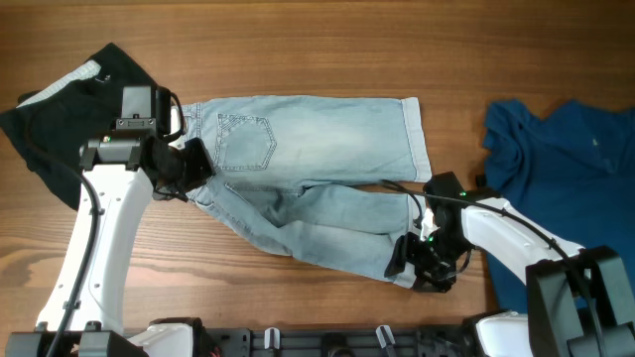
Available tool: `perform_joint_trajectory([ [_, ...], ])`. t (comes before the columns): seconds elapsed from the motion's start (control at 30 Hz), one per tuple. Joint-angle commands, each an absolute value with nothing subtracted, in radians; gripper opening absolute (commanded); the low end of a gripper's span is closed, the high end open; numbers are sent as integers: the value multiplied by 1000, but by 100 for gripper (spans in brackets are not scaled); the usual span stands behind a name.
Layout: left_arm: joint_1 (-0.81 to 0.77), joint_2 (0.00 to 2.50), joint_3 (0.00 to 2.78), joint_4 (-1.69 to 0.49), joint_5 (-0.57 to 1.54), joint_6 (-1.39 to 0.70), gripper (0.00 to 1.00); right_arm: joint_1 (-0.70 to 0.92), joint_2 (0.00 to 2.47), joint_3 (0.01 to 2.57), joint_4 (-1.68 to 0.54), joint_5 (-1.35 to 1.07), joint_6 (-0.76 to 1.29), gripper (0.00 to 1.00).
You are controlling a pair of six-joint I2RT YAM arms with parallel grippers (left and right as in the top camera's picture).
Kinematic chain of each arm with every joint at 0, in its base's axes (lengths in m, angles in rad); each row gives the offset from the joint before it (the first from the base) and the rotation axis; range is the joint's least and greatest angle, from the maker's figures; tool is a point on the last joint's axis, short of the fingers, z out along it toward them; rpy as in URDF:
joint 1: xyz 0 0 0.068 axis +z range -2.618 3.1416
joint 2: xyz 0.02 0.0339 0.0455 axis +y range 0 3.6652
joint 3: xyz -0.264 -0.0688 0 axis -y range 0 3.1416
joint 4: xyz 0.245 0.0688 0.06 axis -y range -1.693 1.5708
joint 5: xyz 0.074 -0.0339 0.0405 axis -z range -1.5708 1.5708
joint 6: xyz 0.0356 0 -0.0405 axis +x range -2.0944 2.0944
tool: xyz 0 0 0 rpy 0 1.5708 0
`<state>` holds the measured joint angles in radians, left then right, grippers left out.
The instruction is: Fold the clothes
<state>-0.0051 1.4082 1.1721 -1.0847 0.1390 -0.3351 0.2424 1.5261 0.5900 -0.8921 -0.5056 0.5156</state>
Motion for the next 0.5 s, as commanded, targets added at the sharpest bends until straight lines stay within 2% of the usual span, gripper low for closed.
perform_joint_trajectory([
  [0.0, -9, 1406, 1190, -1081, 126, -323, 4, 252, 1533, 577, -823, -431, 574, 52],
  [0.07, -9, 1406, 1190, -1080, 125, -323, 4, 252, 1533, 577, -820, -406, 577, 29],
  [0.1, -9, 1406, 1190, -1081, 125, -323, 4, 252, 1533, 577, -820, -384, 580, 20],
  [0.13, -9, 1406, 1190, -1081, 125, -323, 4, 252, 1533, 577, -817, -366, 583, 16],
  [0.17, -9, 1406, 1190, -1081, 125, -323, 4, 251, 1533, 577, -815, -343, 588, 6],
  [0.33, -9, 1406, 1190, -1085, 125, -323, 4, 251, 1530, 589, -804, -330, 591, 4],
  [0.47, -9, 1406, 1190, -1085, 125, -323, 4, 251, 1490, 660, -901, -337, 558, 4],
])
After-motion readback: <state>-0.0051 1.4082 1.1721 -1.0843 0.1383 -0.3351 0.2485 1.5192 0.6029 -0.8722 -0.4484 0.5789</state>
